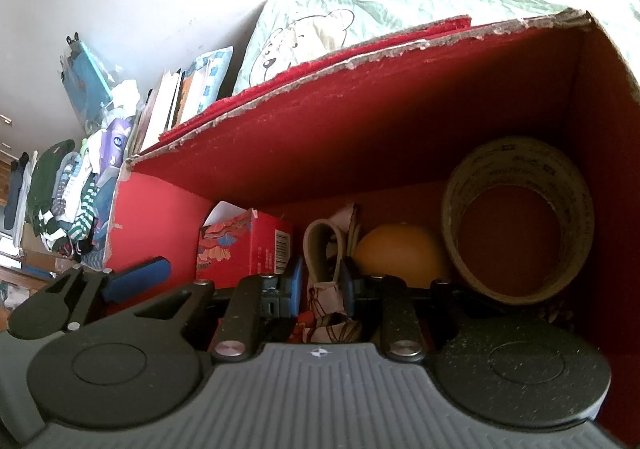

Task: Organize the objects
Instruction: 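Open the right gripper to release the red paper box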

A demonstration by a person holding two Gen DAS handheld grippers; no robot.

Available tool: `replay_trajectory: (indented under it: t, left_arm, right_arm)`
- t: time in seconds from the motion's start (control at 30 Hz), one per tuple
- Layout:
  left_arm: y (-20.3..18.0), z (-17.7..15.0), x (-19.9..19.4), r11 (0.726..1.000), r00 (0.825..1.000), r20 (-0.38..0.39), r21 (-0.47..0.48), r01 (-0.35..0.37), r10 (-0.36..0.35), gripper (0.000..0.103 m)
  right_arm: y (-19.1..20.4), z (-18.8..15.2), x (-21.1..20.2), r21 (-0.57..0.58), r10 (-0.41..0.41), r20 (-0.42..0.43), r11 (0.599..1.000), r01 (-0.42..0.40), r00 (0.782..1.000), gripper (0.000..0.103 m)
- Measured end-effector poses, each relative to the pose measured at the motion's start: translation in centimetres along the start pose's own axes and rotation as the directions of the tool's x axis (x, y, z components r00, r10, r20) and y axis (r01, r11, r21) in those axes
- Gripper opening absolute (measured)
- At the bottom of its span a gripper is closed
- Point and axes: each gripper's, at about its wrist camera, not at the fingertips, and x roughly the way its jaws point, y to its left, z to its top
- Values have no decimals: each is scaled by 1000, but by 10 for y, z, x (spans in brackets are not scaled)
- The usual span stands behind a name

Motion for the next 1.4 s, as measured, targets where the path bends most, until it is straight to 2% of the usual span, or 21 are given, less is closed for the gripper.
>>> replay_trajectory:
  t: [0.3, 0.73, 1.4]
  left_arm:
    - [-3, -1, -2, 1000, 999, 30, 15, -20, 19, 98]
    - [3, 0, -2, 1000, 999, 28, -4, 20, -20, 98]
    - [5, 0, -1, 999, 999, 35, -17, 28, -27, 99]
  right_arm:
    - [1, -1, -2, -12, 6, 9, 1000, -6, 1000, 24]
    - [1, -2, -1, -4, -3, 14, 1000, 3, 1000, 24]
    - [-3, -1, -1, 17, 5, 16, 1000, -5, 1000, 23]
